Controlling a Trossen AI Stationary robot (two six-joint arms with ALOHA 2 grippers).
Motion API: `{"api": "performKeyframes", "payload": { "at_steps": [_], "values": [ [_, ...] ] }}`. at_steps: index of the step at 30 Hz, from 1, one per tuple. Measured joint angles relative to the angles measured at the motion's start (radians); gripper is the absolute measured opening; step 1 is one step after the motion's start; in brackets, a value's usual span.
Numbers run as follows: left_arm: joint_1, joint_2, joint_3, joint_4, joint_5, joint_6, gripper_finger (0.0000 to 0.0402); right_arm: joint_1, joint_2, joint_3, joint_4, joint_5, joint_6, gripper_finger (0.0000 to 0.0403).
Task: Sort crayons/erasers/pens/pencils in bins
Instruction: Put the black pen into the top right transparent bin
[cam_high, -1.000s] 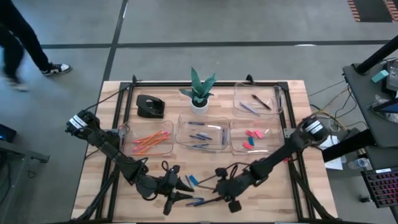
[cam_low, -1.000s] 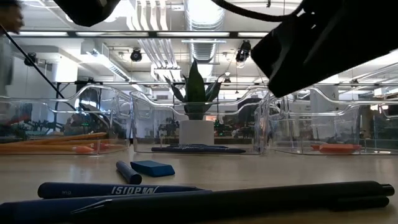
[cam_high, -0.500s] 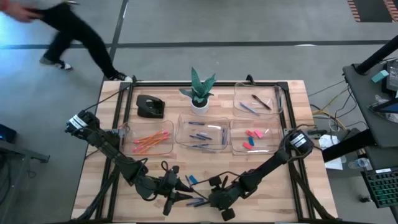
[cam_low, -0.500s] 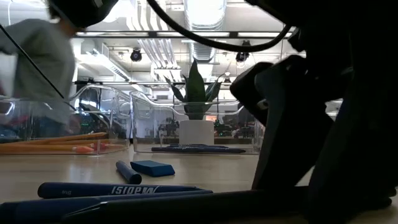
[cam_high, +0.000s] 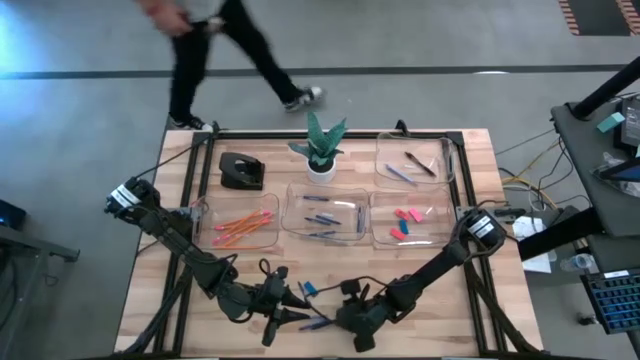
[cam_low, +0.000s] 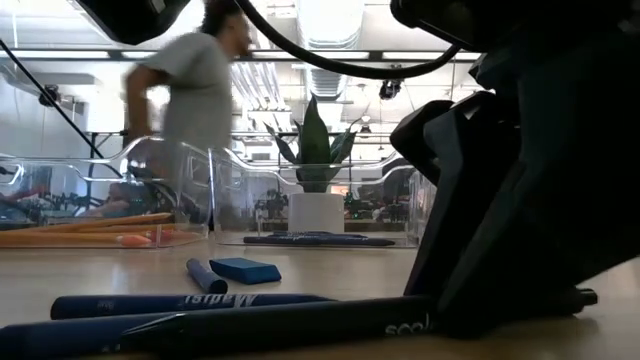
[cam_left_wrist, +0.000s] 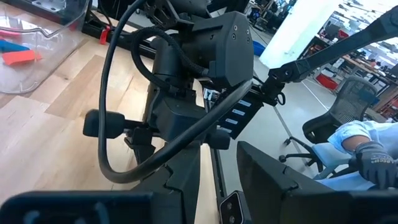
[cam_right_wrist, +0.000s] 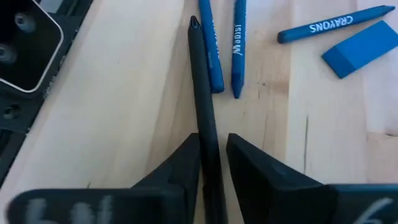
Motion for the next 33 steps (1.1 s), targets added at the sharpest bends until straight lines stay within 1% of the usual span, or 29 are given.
{"api": "performKeyframes", "payload": {
  "at_steps": [5, 7, 11, 15, 18, 21, 24, 27, 33],
  "values": [
    [0.0, 0.0, -0.001, 0.0, 0.0, 0.008, 0.0092, 0.011, 0.0, -0.002, -0.007, 0.012, -0.001, 0.0035],
    [0.0, 0.0, -0.001, -0.001, 0.0, 0.009, 0.0092, 0.015, 0.0, -0.002, -0.007, 0.014, -0.002, 0.0022],
    [0.0, 0.0, -0.001, -0.001, 0.0, 0.009, 0.0092, 0.021, -0.005, -0.003, -0.008, 0.01, -0.01, 0.0024],
    [0.0, 0.0, -0.002, -0.001, 0.0, 0.01, 0.0092, 0.021, -0.037, -0.008, -0.028, -0.032, -0.01, 0.0027],
    [0.0, 0.0, -0.002, -0.001, 0.0, 0.01, 0.0092, 0.023, -0.088, -0.013, -0.075, -0.062, -0.036, 0.0027],
    [0.0, 0.0, -0.002, -0.002, 0.0, 0.01, 0.0092, 0.025, -0.164, -0.011, -0.112, -0.061, -0.069, 0.0028],
    [0.0, 0.0, -0.002, -0.002, 0.0, 0.01, 0.0092, 0.023, -0.241, -0.011, -0.168, -0.036, -0.101, 0.0028],
    [0.0, 0.0, -0.002, -0.006, 0.0, 0.01, 0.0092, 0.016, -0.316, -0.013, -0.274, 0.019, -0.137, 0.0028],
    [0.0, 0.013, -0.002, 0.0, -0.002, 0.01, 0.0092, -0.03, -0.485, -0.027, -0.53, 0.199, -0.141, 0.0028]
  ]
}}
